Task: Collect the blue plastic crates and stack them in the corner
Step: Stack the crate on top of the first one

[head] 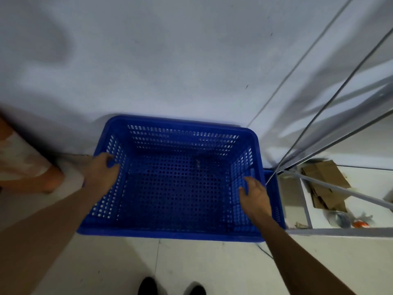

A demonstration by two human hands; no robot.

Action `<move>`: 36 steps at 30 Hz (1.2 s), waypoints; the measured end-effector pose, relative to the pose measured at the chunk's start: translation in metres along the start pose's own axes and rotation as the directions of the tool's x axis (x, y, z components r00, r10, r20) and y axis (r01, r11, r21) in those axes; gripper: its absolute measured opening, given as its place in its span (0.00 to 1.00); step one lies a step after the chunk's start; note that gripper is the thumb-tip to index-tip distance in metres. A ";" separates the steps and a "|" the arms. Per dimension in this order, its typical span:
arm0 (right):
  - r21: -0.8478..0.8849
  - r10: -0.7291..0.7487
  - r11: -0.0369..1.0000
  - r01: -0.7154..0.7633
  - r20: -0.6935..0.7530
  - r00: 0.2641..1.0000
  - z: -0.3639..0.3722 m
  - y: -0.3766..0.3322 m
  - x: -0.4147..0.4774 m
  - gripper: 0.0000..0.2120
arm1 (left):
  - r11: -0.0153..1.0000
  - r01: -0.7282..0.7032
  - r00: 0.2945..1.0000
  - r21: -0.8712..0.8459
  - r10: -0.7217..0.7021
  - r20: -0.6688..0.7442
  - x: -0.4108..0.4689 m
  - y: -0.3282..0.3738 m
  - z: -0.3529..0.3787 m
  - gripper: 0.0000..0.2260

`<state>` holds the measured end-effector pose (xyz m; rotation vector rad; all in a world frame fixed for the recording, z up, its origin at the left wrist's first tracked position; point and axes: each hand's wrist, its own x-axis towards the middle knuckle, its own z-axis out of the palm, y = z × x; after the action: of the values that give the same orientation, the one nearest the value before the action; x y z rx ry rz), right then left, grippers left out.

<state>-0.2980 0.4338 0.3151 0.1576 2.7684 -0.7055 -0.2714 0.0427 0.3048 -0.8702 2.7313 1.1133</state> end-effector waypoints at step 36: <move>-0.414 -0.208 0.873 0.257 0.159 0.965 0.136 -0.072 -0.095 0.21 | 0.749 -0.313 0.937 0.584 0.142 0.321 -0.130 -0.014 0.106 0.24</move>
<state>-0.1871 0.3015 0.2608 -0.3035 2.7802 -0.1241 -0.1702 0.1670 0.2527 -0.2667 2.7274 0.2257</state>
